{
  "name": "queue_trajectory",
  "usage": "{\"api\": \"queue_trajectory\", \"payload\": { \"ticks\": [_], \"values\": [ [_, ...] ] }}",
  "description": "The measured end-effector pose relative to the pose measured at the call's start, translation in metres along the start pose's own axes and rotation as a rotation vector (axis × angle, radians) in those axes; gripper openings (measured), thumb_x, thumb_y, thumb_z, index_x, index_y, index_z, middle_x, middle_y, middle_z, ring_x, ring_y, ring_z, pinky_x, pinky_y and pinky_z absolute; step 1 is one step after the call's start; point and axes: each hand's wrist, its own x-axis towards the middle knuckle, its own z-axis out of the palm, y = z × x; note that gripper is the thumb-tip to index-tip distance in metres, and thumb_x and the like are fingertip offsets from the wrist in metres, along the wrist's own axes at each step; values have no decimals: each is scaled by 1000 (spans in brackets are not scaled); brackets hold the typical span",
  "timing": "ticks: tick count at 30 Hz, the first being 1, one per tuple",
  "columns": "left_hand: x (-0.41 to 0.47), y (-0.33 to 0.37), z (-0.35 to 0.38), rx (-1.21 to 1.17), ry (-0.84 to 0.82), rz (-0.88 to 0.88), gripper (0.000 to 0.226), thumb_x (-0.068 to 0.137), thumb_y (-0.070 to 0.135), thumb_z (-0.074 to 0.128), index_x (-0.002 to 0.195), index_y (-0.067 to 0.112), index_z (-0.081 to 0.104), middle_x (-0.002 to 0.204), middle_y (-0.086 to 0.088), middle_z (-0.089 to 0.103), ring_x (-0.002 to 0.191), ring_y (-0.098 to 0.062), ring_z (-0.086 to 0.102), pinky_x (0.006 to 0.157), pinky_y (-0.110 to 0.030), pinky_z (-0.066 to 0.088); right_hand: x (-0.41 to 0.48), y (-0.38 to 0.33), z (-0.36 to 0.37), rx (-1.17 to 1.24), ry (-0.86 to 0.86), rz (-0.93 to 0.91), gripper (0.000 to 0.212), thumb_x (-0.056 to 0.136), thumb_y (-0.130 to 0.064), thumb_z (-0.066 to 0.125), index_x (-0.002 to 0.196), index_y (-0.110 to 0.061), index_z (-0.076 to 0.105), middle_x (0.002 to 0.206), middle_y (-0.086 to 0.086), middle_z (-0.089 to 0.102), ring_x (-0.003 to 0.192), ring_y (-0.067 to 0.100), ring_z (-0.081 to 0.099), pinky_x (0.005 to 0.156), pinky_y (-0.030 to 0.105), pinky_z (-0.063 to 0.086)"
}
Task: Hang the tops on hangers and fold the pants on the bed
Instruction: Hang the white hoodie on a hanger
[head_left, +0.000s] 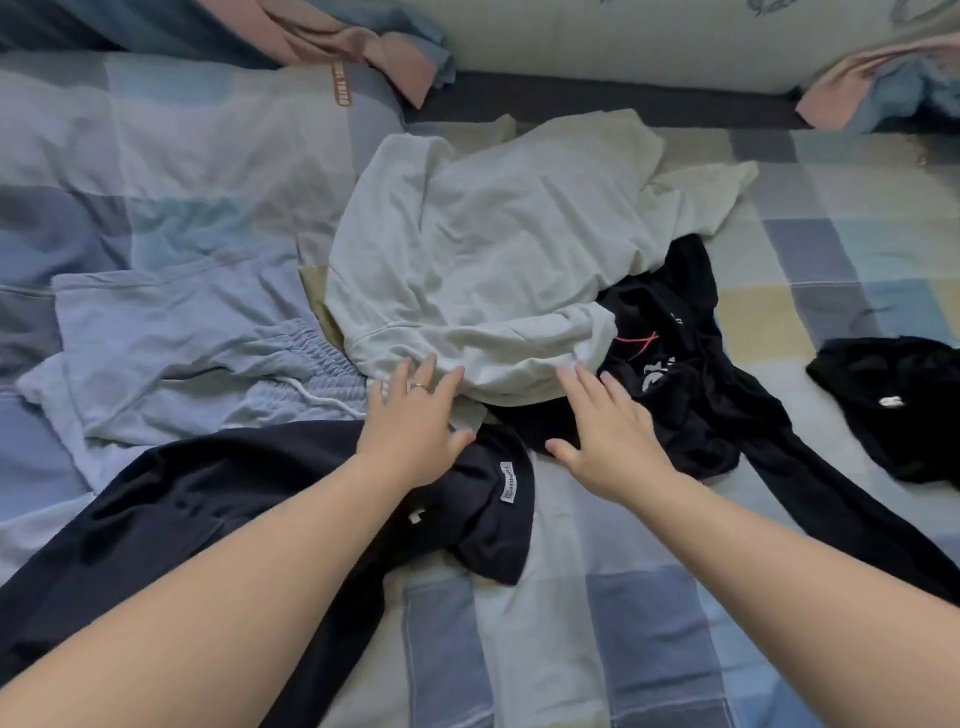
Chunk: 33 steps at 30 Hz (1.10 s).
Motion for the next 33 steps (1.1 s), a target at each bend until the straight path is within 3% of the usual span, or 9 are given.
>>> {"api": "queue_trajectory", "payload": {
  "ticks": [5, 9, 12, 14, 17, 20, 23, 29, 33],
  "values": [
    [63, -24, 18, 63, 107, 1, 94, 89, 57, 62, 157, 35, 1, 168, -6, -2, 153, -35, -4, 120, -59, 10, 78, -15, 25, -206, 180, 21, 100, 90, -30, 64, 156, -39, -10, 166, 6, -16, 153, 35, -11, 116, 63, 15],
    [91, -34, 31, 160, 87, -60, 74, 92, 37, 61, 153, 28, 19, 151, -10, 45, 139, -36, 36, 112, -55, 26, 120, -17, 38, -252, 183, 82, 70, 87, -23, 68, 144, -40, 32, 164, 7, 11, 152, 35, -1, 112, 66, 16],
    [100, -32, 33, 209, 122, -75, 39, 93, 14, 50, 131, 23, 53, 131, -9, 60, 127, -33, 48, 104, -48, 35, 123, -13, 39, -243, 281, 43, 37, 81, -6, 62, 108, -31, 55, 122, -2, 56, 134, 30, 35, 110, 60, 23],
    [97, -24, 31, 193, 109, -67, 32, 91, 10, 51, 119, 20, 63, 124, -8, 63, 122, -32, 53, 99, -45, 38, 108, -7, 36, -184, 301, 4, 34, 79, 1, 57, 97, -28, 51, 94, -3, 54, 116, 28, 47, 109, 57, 26],
    [75, -5, 29, 99, 113, 18, 20, 89, 12, 52, 100, 17, 67, 111, -9, 65, 107, -33, 59, 82, -40, 40, 73, 13, 34, -141, 321, -30, 29, 85, -4, 55, 106, -24, 56, 78, -6, 48, 100, 27, 53, 111, 51, 24],
    [35, 20, 28, -141, 74, 64, 20, 91, 12, 49, 91, 18, 68, 101, -7, 65, 98, -32, 58, 71, -37, 38, 25, 43, 41, -72, 263, 3, 18, 86, -7, 54, 92, -24, 50, 76, -3, 54, 90, 28, 53, 107, 38, 16],
    [-11, 52, 27, -334, -11, 58, 30, 92, 11, 48, 104, 21, 73, 107, -5, 65, 103, -31, 57, 83, -41, 47, -34, 68, 48, -60, 198, 19, 14, 88, -10, 53, 87, -23, 47, 77, -2, 55, 83, 24, 50, 97, 35, 19],
    [-124, 136, 59, -349, -187, 55, 32, 87, 8, 46, 101, 21, 72, 102, -2, 67, 99, -29, 59, 79, -39, 48, -172, 106, 63, 97, 49, 186, 22, 87, -7, 45, 89, -28, 42, 82, -6, 56, 88, 31, 54, 91, 39, 20],
    [-199, 193, 89, -334, -389, 78, 21, 91, 12, 48, 86, 21, 66, 99, -7, 68, 94, -32, 62, 76, -39, 50, -275, 134, 78, 137, -13, 282, 22, 88, -6, 48, 99, -25, 53, 93, -1, 65, 101, 27, 59, 104, 41, 21]
  ]
}}
